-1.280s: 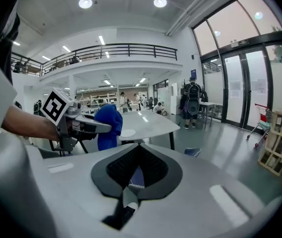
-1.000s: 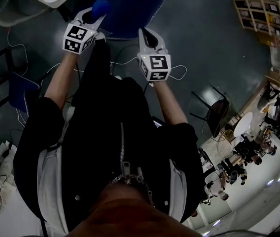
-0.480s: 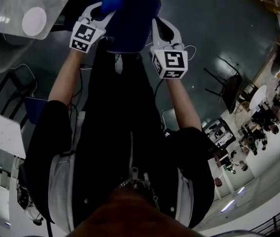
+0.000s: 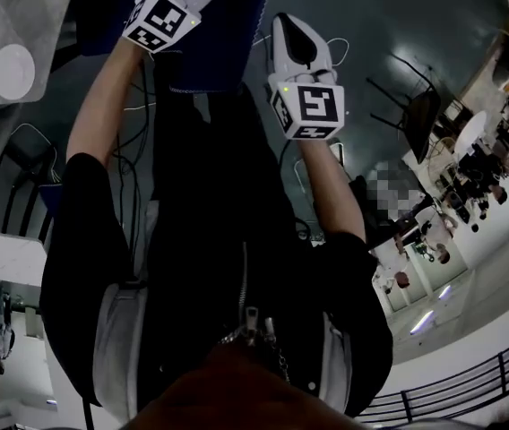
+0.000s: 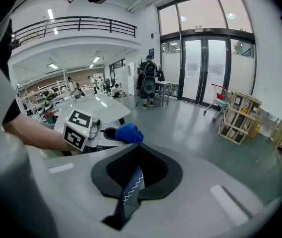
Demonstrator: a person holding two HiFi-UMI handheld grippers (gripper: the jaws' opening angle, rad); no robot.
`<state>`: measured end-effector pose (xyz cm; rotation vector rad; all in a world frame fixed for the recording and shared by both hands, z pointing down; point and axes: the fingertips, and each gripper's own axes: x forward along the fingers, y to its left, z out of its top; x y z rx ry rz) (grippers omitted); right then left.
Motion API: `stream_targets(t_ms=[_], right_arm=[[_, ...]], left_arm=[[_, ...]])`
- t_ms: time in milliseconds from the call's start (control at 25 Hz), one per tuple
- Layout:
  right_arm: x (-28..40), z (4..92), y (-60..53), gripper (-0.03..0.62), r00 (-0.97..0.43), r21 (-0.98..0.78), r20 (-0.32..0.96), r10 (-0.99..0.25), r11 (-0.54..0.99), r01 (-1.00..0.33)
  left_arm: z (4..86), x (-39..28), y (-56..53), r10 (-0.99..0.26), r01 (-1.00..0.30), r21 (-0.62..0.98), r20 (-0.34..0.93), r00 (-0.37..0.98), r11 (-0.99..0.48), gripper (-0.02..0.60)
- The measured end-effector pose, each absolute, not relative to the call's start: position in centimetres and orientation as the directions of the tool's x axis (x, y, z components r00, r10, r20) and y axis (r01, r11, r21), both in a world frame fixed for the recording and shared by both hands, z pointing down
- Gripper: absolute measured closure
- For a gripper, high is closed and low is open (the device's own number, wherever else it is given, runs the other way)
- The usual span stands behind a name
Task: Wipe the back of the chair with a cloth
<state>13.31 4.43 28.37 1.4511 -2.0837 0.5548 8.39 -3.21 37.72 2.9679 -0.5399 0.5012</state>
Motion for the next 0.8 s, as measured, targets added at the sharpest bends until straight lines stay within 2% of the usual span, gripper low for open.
stream_targets(t_ms=[440,800], right_arm=[[12.6,31.1,5.1,0.591,-0.235,-0.034,0.669,-0.705,0.287,-0.957],[12.4,32.4,6.2,0.591,-0.256,-0.022,0.707,-0.660,0.341,-0.940]], left_arm=[[40.4,11.8,-1.5,-0.254,-0.284,0.037,0.350,0.902,-0.958,0.488],[41.7,13.1,1.5,-0.160,-0.200,0.076,0.361,0.919,-0.977,0.492]])
